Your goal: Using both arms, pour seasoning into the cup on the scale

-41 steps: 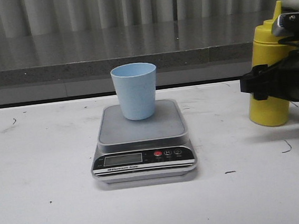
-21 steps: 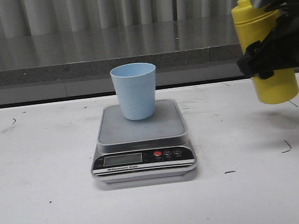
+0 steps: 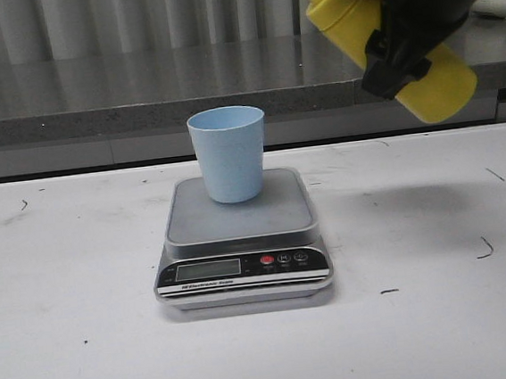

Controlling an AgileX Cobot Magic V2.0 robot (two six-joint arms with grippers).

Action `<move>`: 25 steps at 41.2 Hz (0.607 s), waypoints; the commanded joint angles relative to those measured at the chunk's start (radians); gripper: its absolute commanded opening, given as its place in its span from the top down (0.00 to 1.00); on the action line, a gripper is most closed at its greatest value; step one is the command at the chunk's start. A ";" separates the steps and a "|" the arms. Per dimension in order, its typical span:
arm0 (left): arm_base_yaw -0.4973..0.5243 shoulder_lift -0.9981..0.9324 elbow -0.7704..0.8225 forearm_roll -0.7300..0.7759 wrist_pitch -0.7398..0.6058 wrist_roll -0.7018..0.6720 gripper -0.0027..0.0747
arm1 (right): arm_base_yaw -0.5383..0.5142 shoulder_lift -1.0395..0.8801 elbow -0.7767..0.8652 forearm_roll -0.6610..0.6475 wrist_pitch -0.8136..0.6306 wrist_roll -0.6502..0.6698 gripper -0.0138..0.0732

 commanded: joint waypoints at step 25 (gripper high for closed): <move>-0.007 -0.005 -0.025 0.004 -0.064 -0.003 0.47 | 0.188 0.121 -0.222 -0.851 0.212 0.009 0.40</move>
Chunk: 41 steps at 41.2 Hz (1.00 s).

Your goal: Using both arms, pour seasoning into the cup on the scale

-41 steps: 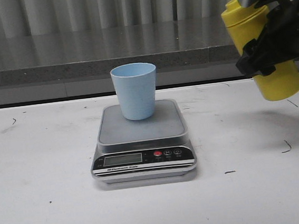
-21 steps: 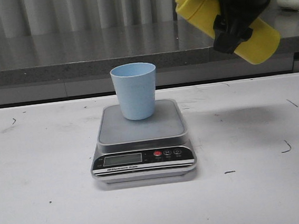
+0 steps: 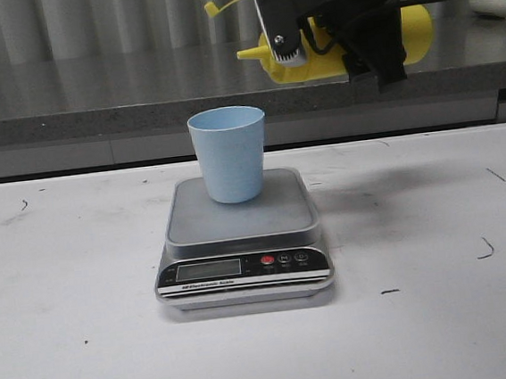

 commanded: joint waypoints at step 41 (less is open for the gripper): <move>-0.007 -0.005 -0.025 0.004 -0.064 -0.003 0.47 | -0.027 -0.129 -0.040 -0.074 0.055 0.647 0.40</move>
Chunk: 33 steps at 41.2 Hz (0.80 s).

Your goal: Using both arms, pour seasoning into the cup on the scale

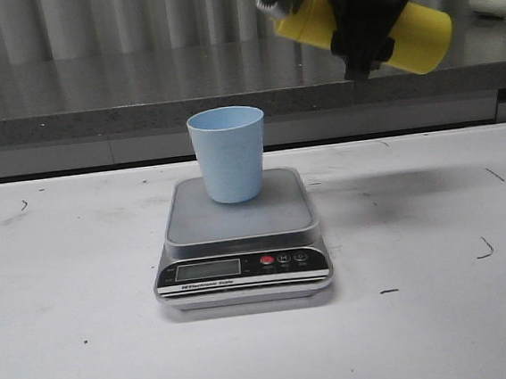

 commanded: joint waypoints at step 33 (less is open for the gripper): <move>-0.007 -0.005 -0.025 0.004 -0.064 -0.003 0.47 | -0.360 -0.315 0.527 0.594 -0.875 0.074 0.40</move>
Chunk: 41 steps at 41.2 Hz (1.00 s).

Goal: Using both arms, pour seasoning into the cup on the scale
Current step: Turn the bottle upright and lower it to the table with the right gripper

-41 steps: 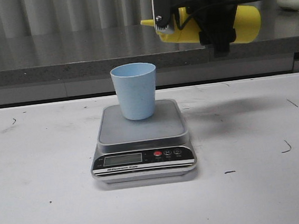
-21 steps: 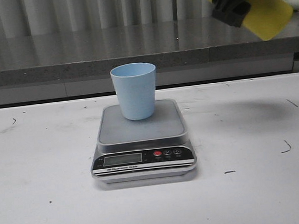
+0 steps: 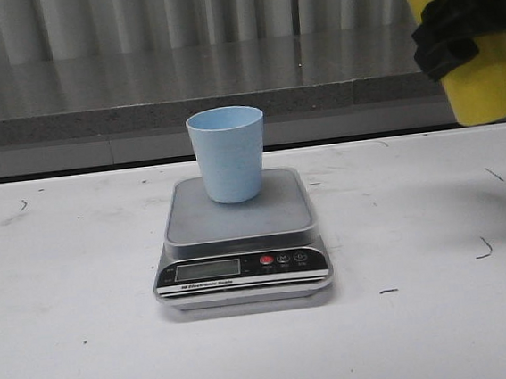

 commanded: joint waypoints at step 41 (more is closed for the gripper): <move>-0.007 -0.005 -0.025 0.004 -0.065 -0.003 0.47 | -0.098 0.329 0.146 0.320 -0.980 -0.150 0.40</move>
